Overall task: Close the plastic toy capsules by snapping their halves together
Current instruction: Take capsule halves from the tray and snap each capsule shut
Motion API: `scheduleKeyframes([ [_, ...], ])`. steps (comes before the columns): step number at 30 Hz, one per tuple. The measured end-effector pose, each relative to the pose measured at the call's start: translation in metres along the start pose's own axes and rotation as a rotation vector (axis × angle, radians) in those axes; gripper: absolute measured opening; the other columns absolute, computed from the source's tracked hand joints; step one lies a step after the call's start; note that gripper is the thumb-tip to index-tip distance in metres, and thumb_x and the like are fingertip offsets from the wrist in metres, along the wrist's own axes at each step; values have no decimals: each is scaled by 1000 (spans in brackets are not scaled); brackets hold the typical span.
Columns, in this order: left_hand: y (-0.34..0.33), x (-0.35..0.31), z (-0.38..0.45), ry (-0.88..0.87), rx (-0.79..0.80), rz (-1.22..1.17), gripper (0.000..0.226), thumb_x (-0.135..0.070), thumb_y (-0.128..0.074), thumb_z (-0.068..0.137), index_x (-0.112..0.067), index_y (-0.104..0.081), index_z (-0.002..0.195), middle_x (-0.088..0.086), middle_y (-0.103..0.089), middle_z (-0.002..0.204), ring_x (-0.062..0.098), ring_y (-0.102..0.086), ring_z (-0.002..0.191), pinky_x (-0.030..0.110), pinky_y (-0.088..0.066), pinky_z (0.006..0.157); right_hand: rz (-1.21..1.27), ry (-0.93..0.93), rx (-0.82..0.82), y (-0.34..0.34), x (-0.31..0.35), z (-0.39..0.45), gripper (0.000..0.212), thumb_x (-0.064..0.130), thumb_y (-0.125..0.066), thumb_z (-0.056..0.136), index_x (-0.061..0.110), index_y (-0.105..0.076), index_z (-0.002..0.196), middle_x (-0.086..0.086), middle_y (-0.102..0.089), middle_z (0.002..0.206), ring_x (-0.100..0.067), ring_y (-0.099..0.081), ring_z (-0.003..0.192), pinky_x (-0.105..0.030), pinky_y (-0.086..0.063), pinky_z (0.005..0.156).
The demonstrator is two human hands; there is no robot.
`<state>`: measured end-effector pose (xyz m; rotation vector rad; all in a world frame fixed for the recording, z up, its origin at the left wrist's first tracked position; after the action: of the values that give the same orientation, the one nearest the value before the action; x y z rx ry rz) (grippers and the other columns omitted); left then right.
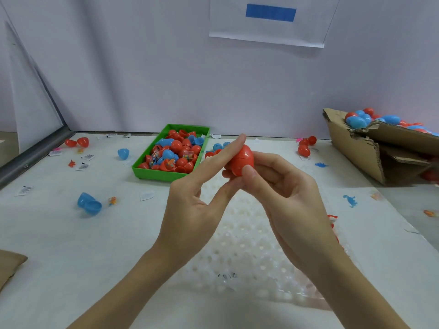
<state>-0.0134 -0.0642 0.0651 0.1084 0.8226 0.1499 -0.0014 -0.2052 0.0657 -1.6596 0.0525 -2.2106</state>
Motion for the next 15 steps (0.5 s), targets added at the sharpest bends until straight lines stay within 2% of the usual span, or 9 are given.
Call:
scheduleKeyframes([
  [2, 3, 1, 0, -4, -31, 9, 52, -9, -73, 96, -16, -60, 145, -22, -63, 141, 4, -54, 138, 18, -42, 112, -108, 48, -28, 1, 3, -1, 31, 15, -71, 92, 9, -69, 123, -6, -77, 112, -22, -73, 110, -30, -56, 99],
  [6, 4, -1, 3, -20, -13, 48, 48, -11, -72, 96, -12, -61, 143, -21, -64, 141, 2, -55, 136, 15, -42, 110, -144, 68, -44, 1, 6, -2, 30, 13, -74, 90, 7, -70, 119, -5, -78, 108, -20, -74, 105, -27, -57, 94],
  [11, -6, -2, 1, 7, 101, 67, 46, -12, -58, 105, -14, -52, 151, -12, -58, 150, 7, -49, 143, 17, -39, 113, -147, 78, -53, 6, 8, 0, 31, 16, -80, 82, 5, -71, 110, -6, -79, 101, -21, -76, 99, -24, -59, 87],
  [15, -13, -2, -2, 29, 160, 73, 46, -15, -49, 108, -15, -48, 154, -12, -55, 152, 4, -43, 147, 13, -35, 114, -212, 105, -80, 9, 12, 1, 33, 25, -83, 77, 7, -72, 103, -3, -80, 95, -19, -77, 92, -21, -59, 79],
])
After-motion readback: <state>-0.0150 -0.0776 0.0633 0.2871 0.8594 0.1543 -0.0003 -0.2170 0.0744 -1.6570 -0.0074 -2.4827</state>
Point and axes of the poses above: each hand's wrist, its own z-axis towards the middle knuckle, its own y-axis out of the back of the hand, x = y × z, the point moved 7 cm from there along z, towards the middle knuckle
